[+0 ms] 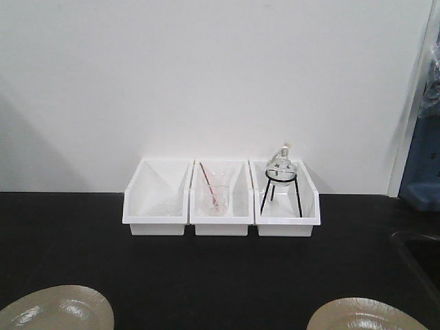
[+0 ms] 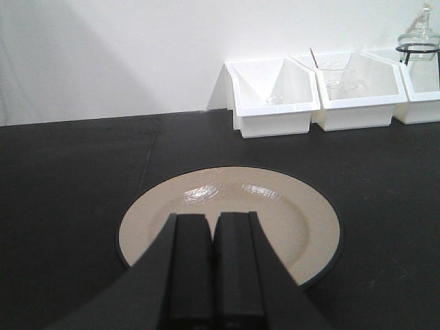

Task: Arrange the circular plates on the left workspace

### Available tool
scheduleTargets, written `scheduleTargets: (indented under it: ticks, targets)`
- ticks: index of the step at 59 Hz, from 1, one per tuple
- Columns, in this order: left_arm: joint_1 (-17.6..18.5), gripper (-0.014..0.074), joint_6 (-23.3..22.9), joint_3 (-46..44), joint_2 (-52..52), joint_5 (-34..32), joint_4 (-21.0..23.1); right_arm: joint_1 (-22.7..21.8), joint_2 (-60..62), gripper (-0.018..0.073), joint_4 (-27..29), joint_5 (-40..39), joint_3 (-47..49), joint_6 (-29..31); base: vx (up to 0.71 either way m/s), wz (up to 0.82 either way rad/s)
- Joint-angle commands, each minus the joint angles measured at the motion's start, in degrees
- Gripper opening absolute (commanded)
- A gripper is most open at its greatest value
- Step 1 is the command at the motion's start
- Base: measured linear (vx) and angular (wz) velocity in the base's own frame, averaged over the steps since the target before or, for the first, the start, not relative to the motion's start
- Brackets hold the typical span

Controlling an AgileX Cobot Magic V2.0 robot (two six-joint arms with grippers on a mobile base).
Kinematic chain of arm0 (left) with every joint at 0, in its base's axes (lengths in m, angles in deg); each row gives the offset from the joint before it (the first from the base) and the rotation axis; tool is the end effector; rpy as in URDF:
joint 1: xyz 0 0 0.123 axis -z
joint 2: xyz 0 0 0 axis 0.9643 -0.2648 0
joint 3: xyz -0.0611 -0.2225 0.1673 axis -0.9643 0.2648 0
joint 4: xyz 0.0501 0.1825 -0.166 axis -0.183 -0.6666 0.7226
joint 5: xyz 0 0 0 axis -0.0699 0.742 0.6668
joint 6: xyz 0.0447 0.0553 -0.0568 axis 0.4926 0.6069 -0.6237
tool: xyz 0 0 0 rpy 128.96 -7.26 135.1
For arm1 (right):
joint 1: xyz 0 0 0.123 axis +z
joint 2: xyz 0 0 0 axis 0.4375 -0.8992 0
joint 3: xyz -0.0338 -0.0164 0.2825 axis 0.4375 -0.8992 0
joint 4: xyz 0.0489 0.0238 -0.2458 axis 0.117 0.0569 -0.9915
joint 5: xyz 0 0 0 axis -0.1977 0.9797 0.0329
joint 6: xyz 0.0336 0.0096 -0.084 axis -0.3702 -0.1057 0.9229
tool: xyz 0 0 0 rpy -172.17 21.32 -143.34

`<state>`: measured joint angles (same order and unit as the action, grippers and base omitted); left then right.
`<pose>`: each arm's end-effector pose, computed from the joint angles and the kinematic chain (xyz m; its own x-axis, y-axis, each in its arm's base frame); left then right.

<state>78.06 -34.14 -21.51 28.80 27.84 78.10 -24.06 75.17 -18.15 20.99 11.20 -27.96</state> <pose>0.0563 -0.0041 0.1904 -0.0789 0.0617 -0.9950 0.0732 0.9957 0.0559 0.0570 0.0014 0.1948 -0.0314 0.0048 -0.9995 -0.0267 0.9996 0.0056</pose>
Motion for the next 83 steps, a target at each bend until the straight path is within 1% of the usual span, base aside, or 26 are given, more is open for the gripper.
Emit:
scheduleTargets:
  ticks: [1,12,13,17,21,25,27,33,40,43,51,57,59,63,67,68,71,74,75,77,78,79,80,81,82,83]
  targets:
    - [-0.1,0.0002,-0.4,0.7,0.8,-4.8,0.5,-0.3,0.9,-0.0001,-0.7,-4.5,-0.4,0.2,0.0,0.0]
    - [-0.1,0.0002,-0.4,0.7,0.8,-4.8,0.5,-0.3,0.9,-0.0001,-0.7,-4.7,-0.4,0.2,0.0,0.0]
    - [-0.1,0.0002,-1.2,-0.7,0.8,-16.3,0.6,-0.3,0.9,-0.0001,0.0,-16.2,0.9,-3.6,0.0,0.0]
    - [-0.1,0.0002,-2.9,-1.3,0.8,-21.2,0.7,-0.3,0.9,-0.0001,0.0,-16.4,3.9,-5.1,0.0,0.0]
    - [-0.1,0.0002,-6.0,-3.1,0.8,-23.2,0.7,-0.3,0.9,-0.0001,0.0,-15.2,7.3,-6.5,0.0,0.0]
    - [-0.1,0.0002,-9.8,-6.1,0.6,-21.6,0.5,-0.3,0.8,-0.0001,0.0,-14.5,11.8,-6.9,0.0,0.0]
    - [-0.1,0.0002,-10.5,-8.1,0.3,-20.7,0.6,-0.3,0.4,-0.0001,0.0,-14.1,14.0,-6.9,0.0,0.0]
    - [-0.1,0.0002,-10.7,-13.3,-2.3,-18.3,0.4,-0.3,-2.7,-0.0001,0.0,-12.2,21.4,-6.8,0.0,0.0]
    - [-0.1,0.0002,-9.6,-20.9,-9.5,-17.3,0.1,-0.3,-10.3,-0.0001,-0.2,-9.1,30.2,-6.8,0.0,0.0]
    - [-0.1,0.0002,-9.7,-24.7,-14.6,-17.0,0.1,-0.3,-15.5,-0.0001,-0.2,-7.0,34.3,-6.8,0.0,0.0]
    - [0.0,0.0002,-9.7,-34.8,-26.4,-12.9,0.2,-0.3,-27.0,-0.0001,-0.2,1.6,44.6,-6.4,0.0,0.0]
    - [0.0,0.0002,-9.8,-41.9,-36.3,-5.7,1.3,-0.3,-36.2,-0.0001,0.1,9.6,51.1,-6.4,0.0,0.0]
    - [0.0,0.0002,-9.8,-43.6,-38.7,-3.7,2.1,-0.3,-39.3,-0.0001,1.1,12.4,53.1,-6.4,0.0,0.0]
    - [0.0,0.0002,-9.6,-46.9,-43.9,0.2,4.8,-0.3,-44.4,-0.0001,4.2,17.2,55.7,-6.1,0.0,0.0]
    - [0.0,0.0002,-9.1,-48.5,-48.6,3.0,7.8,-0.3,-49.1,-0.0001,8.7,21.3,57.7,-3.3,0.0,0.0]
    - [0.0,0.0002,-8.7,-48.9,-50.2,3.7,9.3,-0.3,-50.1,-0.0001,10.1,22.2,58.1,-2.3,0.0,0.0]
    - [0.0,0.0002,-6.9,-49.4,-53.2,5.1,13.7,-0.3,-53.8,-0.0001,17.1,24.4,58.6,2.1,0.0,0.0]
    - [0.0,0.0002,-3.0,-49.5,-56.4,6.9,19.5,-0.3,-57.3,-0.0001,24.7,26.4,58.8,9.5,0.0,0.0]
    - [0.0,0.0002,-1.6,-49.5,-57.6,7.6,21.5,-0.3,-58.8,-0.0001,27.1,27.0,58.8,11.7,0.0,0.0]
    - [0.0,0.0002,3.8,-49.5,-59.6,10.1,27.8,-0.3,-61.1,-0.0001,33.3,29.0,58.8,17.4,0.0,0.0]
    - [0.0,0.0002,6.1,-49.5,-60.3,11.1,30.0,-0.3,-62.1,-0.0001,37.2,30.4,58.9,20.8,0.0,0.0]
    - [0.0,0.0002,8.4,-49.5,-61.5,12.1,32.3,-0.3,-63.6,-0.0001,39.8,31.5,58.9,23.1,0.0,0.0]
    - [0.0,0.0002,12.3,-49.5,-62.2,13.9,35.9,-0.3,-64.6,-0.0001,43.8,33.1,58.9,26.6,0.0,0.0]
    - [0.0,0.0002,15.0,-49.5,-63.2,15.1,38.5,-0.3,-66.0,-0.0001,46.4,34.3,59.0,28.8,0.0,0.0]
    - [0.0,0.0002,19.2,-49.5,-63.9,17.0,42.6,-0.3,-66.9,-0.0001,50.1,35.9,59.0,31.9,0.0,0.0]
    - [0.0,0.0002,22.1,-49.5,-65.0,18.4,45.3,-0.3,-68.3,-0.0001,52.5,37.1,59.0,33.9,0.0,0.0]
